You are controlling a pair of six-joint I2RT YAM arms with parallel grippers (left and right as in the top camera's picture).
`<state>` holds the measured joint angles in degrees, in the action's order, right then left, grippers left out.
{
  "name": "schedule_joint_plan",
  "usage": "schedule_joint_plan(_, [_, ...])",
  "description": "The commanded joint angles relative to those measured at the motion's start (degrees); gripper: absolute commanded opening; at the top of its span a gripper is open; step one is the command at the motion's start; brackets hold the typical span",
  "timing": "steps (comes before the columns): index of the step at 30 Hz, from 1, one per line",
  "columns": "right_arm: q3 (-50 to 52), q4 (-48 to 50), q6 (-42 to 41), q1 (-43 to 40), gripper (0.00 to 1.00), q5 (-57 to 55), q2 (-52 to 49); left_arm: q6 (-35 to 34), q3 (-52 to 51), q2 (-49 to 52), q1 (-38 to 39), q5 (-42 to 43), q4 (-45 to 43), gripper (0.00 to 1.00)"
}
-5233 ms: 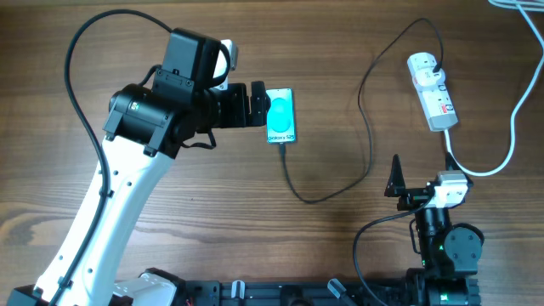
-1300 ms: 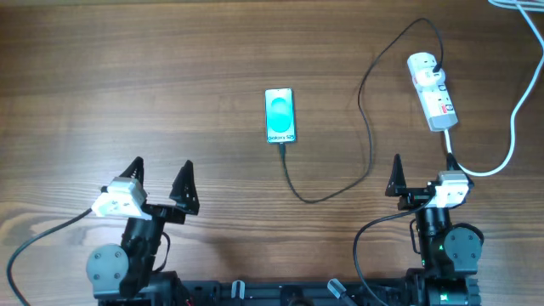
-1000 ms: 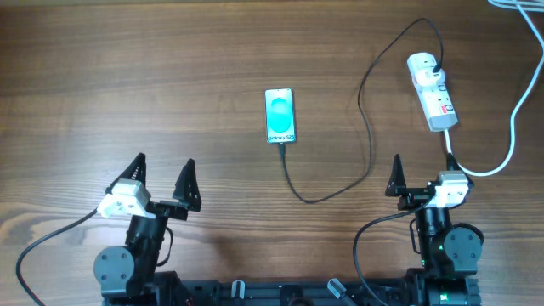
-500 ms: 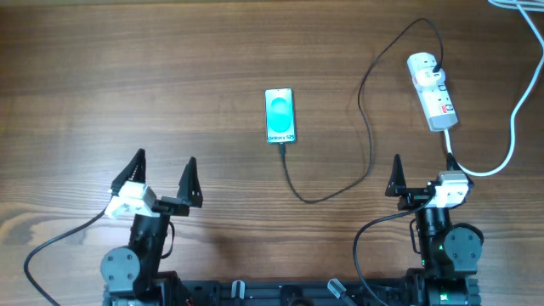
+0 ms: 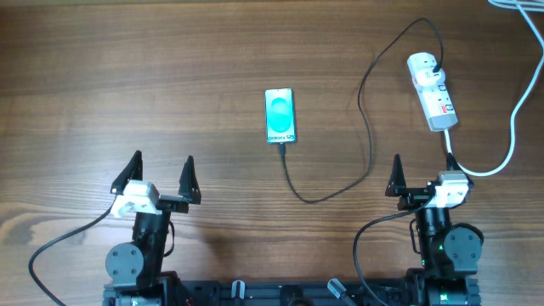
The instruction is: Plug charger to phone and switch on socket
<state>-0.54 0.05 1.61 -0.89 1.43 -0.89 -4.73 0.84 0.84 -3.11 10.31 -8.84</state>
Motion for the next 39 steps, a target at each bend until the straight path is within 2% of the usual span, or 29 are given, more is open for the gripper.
schedule_joint_plan(1, [0.24, 0.11, -0.13, 0.33, 1.00, 0.11, 0.68, 4.55, -0.52, -0.66, -0.13, -2.29, 3.06, 1.00])
schedule_joint_plan(10, [0.24, 0.11, -0.15, 0.33, 1.00, 0.11, 0.68, 4.31, -0.52, -0.66, -0.11, -11.54, 13.05, 1.00])
schedule_joint_plan(16, [0.24, 0.11, -0.11, 0.33, 1.00, 0.11, 0.68, 4.68, -0.52, -0.66, -0.13, -17.66, 12.52, 1.00])
schedule_joint_plan(23, [0.24, 0.11, -0.13, 0.33, 1.00, 0.11, 0.68, 8.61, -0.52, -0.66, -0.11, -15.17, 12.83, 1.00])
schedule_joint_plan(39, [0.24, 0.11, -0.13, 0.33, 1.00, 0.11, 0.68, 6.86, -0.52, -0.66, -0.11, -13.75, 13.07, 1.00])
